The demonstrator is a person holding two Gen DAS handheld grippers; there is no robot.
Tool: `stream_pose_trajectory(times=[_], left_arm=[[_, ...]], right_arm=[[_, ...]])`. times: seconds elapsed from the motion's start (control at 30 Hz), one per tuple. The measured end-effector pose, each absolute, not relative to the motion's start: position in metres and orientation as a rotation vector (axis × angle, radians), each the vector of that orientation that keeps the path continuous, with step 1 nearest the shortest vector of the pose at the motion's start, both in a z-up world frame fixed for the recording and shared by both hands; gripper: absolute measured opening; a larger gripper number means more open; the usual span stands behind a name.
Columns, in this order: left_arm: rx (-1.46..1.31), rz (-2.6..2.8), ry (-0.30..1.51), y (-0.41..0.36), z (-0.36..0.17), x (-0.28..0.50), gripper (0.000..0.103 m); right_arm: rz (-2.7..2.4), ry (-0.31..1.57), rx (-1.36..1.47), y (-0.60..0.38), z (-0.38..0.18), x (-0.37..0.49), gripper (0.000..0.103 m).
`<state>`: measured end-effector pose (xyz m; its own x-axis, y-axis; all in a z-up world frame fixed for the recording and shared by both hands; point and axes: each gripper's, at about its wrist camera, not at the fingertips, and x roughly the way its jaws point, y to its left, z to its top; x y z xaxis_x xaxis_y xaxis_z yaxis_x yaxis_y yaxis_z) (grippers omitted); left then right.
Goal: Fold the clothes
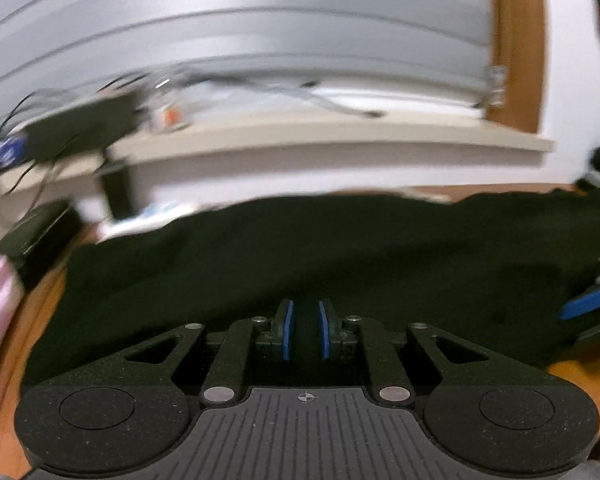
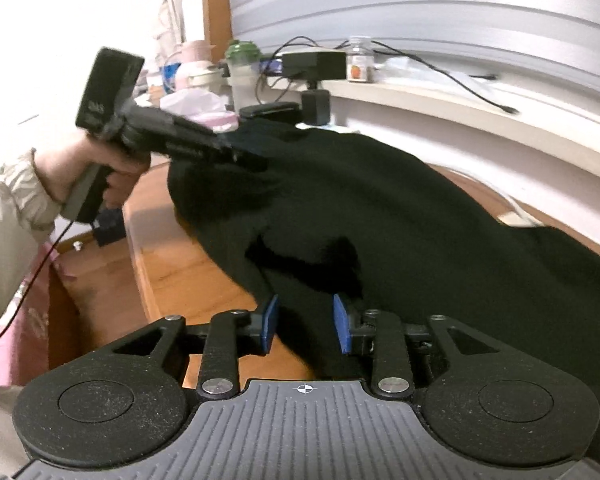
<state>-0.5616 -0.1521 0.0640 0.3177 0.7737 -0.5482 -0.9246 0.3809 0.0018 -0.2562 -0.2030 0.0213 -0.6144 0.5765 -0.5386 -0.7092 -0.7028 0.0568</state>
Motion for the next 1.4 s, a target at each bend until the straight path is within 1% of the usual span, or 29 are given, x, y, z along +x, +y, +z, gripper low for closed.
stream_pose_trajectory(times=[0.03,0.07,0.33,0.5,0.6,0.67,0.73,0.77,0.9,1.0,1.03,1.07,1.1,1.13,1.17,1.2,1.23,1.3,1.4], left_arm=[[-0.353,1.165,0.511,-0.150,0.060,-0.570,0.015],[-0.364,1.177,0.508,-0.149,0.058,-0.576,0.015],[-0.395,1.206,0.495,-0.147,0.048,-0.597,0.015],[-0.405,1.212,0.490,-0.146,0.044,-0.604,0.015],[-0.370,1.264,0.484,-0.153,0.052,-0.608,0.015],[-0.354,1.292,0.442,-0.166,0.061,-0.618,0.015],[-0.356,1.325,0.390,-0.177,0.068,-0.631,0.032],[-0.353,1.348,0.375,-0.182,0.070,-0.637,0.034],[-0.380,1.391,0.374,-0.186,0.066,-0.657,0.034],[-0.391,1.386,0.376,-0.182,0.061,-0.660,0.034],[-0.388,1.388,0.382,-0.180,0.060,-0.659,0.034],[-0.382,1.391,0.390,-0.178,0.059,-0.657,0.034],[-0.379,1.393,0.396,-0.175,0.057,-0.656,0.034],[-0.377,1.396,0.400,-0.174,0.056,-0.657,0.034],[-0.374,1.401,0.403,-0.172,0.056,-0.657,0.034],[-0.371,1.406,0.408,-0.171,0.056,-0.657,0.032],[-0.369,1.413,0.411,-0.169,0.056,-0.657,0.026],[-0.367,1.431,0.409,-0.166,0.056,-0.660,0.017],[-0.378,1.446,0.387,-0.162,0.060,-0.667,0.016]], right_arm=[[2.291,0.348,-0.642,-0.198,0.022,-0.263,0.040],[2.295,0.362,-0.642,-0.194,0.021,-0.269,0.041],[2.349,0.510,-0.607,-0.180,0.017,-0.296,0.041],[2.359,0.518,-0.577,-0.187,0.020,-0.301,0.042],[2.321,0.547,-0.556,-0.181,0.017,-0.301,0.042],[2.307,0.577,-0.535,-0.178,0.015,-0.298,0.044],[2.302,0.605,-0.512,-0.177,0.014,-0.297,0.049],[2.301,0.621,-0.500,-0.176,0.013,-0.297,0.052],[2.289,0.703,-0.428,-0.171,0.014,-0.297,0.056],[2.275,0.737,-0.392,-0.167,0.016,-0.298,0.057],[2.272,0.724,-0.394,-0.168,0.016,-0.300,0.054],[2.269,0.701,-0.406,-0.169,0.017,-0.303,0.041],[2.256,0.680,-0.422,-0.170,0.017,-0.305,0.032],[2.242,0.660,-0.437,-0.171,0.017,-0.307,0.012],[2.239,0.656,-0.437,-0.172,0.017,-0.306,0.008],[2.249,0.655,-0.420,-0.174,0.019,-0.304,0.007],[2.262,0.652,-0.398,-0.178,0.022,-0.300,0.006],[2.288,0.634,-0.333,-0.189,0.036,-0.293,0.006],[2.340,0.605,-0.254,-0.208,0.062,-0.280,0.006]])
